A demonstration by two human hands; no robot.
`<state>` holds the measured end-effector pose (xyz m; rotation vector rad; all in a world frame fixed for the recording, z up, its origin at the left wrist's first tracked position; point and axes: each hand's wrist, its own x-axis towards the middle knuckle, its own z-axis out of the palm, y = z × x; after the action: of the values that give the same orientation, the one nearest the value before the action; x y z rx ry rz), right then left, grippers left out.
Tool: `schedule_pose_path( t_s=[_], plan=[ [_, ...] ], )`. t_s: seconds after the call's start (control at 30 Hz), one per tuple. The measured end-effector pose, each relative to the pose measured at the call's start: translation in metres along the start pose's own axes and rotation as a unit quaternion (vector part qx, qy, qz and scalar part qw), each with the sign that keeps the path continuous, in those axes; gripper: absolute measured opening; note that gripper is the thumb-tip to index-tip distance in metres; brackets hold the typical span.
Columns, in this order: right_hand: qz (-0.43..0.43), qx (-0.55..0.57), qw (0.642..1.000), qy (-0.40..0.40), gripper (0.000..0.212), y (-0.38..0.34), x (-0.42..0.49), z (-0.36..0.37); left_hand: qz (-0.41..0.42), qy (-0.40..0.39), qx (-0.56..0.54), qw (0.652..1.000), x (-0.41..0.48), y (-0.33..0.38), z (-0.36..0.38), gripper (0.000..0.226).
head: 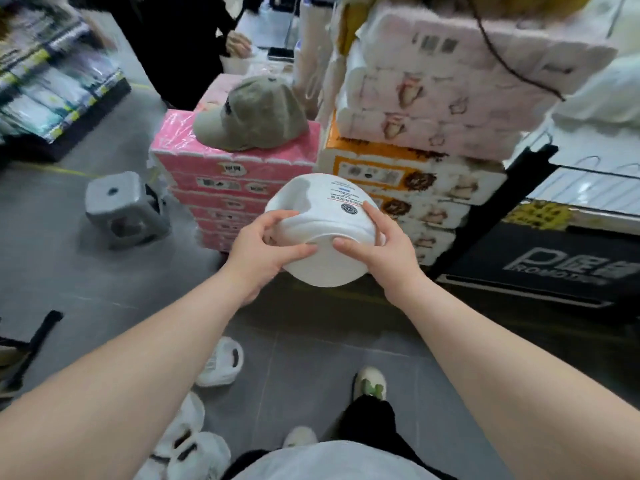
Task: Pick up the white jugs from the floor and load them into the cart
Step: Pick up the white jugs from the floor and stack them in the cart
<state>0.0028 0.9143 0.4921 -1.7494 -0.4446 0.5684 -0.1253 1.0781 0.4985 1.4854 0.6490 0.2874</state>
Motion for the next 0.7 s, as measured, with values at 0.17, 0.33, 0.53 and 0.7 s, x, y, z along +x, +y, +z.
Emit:
schedule_pose_path(
  t_s=[0.17, 0.33, 0.53, 0.7],
  plan=[
    [0.015, 0.016, 0.993, 0.116, 0.103, 0.008, -0.046, -0.08, 0.013, -0.126, 0.02, 0.992, 0.0, 0.027, 0.082, 0.055],
    [0.03, 0.057, 0.972, 0.225, 0.105, 0.018, -0.094, -0.187, 0.043, -0.244, 0.055, 0.967, -0.01, 0.057, 0.2, 0.058],
    [0.011, 0.063, 0.943, 0.325, 0.1, 0.037, -0.155, -0.335, 0.039, -0.329, 0.02, 0.943, -0.032, 0.078, 0.369, 0.058],
    [0.01, 0.054, 0.92, 0.389, 0.103, 0.054, -0.196, -0.46, 0.03, -0.39, 0.008, 0.92, -0.056, 0.092, 0.509, 0.053]
  ],
)
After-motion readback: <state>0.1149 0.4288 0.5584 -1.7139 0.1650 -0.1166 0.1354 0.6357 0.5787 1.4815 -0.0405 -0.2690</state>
